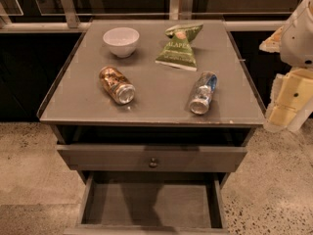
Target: Place orange can into middle drawer
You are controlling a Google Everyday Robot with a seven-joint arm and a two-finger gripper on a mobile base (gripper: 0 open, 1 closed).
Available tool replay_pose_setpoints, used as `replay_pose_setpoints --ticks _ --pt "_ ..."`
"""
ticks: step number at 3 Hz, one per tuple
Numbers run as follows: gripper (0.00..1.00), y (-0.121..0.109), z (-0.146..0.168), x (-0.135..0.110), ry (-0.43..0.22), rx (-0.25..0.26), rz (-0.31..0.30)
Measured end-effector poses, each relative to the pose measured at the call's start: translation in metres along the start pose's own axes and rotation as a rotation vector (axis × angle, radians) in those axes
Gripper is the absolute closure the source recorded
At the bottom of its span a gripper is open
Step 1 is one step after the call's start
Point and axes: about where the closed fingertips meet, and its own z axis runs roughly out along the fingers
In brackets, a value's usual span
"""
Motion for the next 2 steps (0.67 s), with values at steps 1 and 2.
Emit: replay_pose_setpoints --ticks 1,2 --pt "0.00 0.000 0.000 0.000 0.000 0.000 0.000" --pt "0.00 -0.008 0.019 -0.015 -0.059 -0.007 0.001"
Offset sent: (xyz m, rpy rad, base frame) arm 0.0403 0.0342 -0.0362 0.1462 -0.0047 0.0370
